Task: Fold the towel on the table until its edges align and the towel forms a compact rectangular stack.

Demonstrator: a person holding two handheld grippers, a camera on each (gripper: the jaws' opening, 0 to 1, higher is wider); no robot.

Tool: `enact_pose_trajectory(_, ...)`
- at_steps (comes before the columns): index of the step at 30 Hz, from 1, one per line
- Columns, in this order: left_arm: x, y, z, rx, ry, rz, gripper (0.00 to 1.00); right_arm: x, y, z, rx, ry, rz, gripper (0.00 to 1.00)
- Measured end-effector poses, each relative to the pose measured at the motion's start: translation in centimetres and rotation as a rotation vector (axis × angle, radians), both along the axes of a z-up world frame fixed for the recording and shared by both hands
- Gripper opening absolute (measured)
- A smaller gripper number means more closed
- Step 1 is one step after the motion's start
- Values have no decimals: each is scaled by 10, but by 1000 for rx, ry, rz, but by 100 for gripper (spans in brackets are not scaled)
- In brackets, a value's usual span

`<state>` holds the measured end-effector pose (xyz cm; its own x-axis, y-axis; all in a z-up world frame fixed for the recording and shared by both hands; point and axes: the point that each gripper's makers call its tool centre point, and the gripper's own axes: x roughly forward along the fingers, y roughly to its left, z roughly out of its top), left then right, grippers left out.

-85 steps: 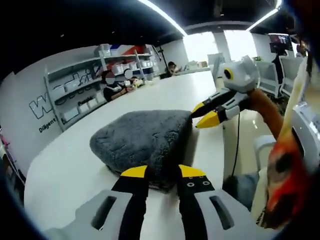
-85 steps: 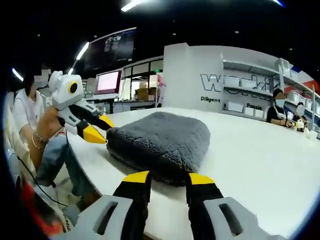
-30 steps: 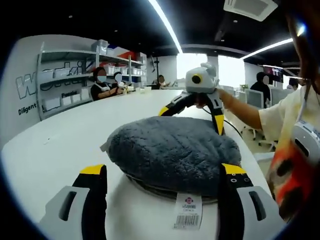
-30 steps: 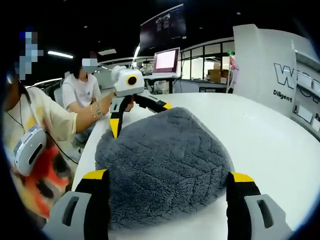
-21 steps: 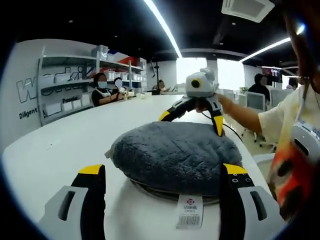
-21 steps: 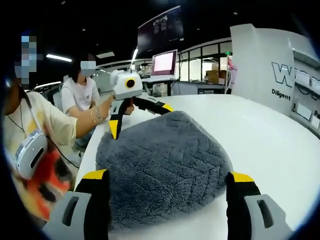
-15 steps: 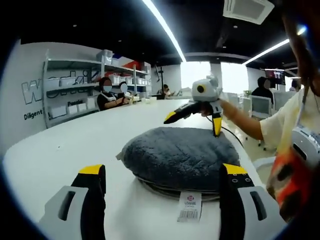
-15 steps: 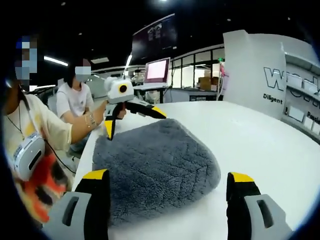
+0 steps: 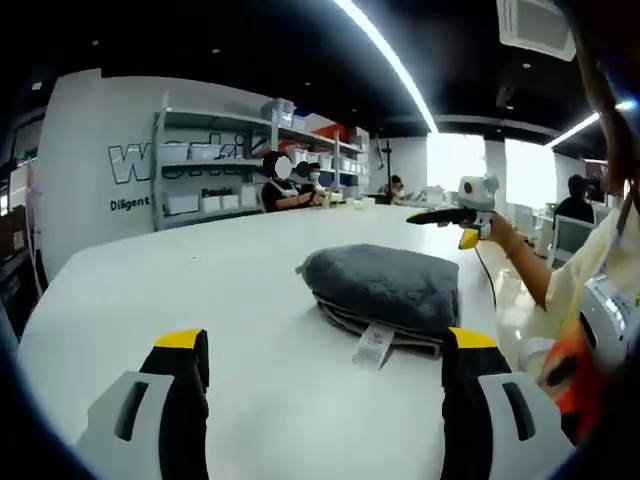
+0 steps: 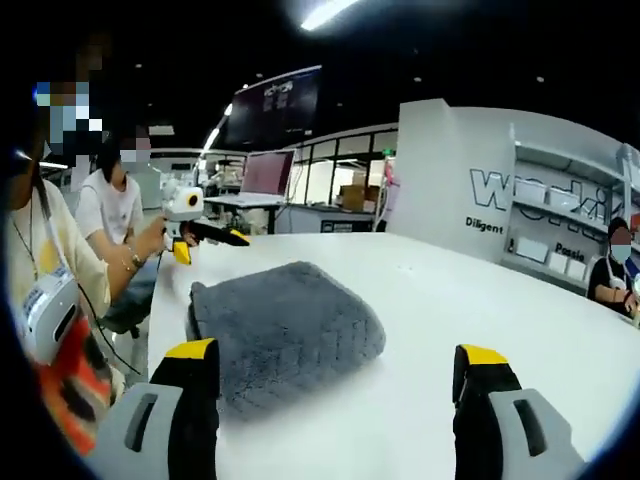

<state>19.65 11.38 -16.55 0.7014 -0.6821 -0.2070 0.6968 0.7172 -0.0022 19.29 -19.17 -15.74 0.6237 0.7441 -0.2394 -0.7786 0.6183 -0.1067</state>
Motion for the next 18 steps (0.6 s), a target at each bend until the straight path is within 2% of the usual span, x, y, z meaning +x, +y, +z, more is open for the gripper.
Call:
enact_pose_trajectory(5,-14,16,2,-29,-9,40,95,-14,-14,-26,-74,19,-77,99)
enact_pose_trajectory(8,-23,22,-2,-20,-4,51,95,-20,-20,-33,-90,24,-100,99)
enact_pose_trajectory(13,-33,27,-10,-8,15,53,95,-23,-26,-37,-98,30,-125,99)
enact_pose_trajectory(18,-34,31,-13,-8,26,64,95,-24,-26,-28,-70,17,-126,99)
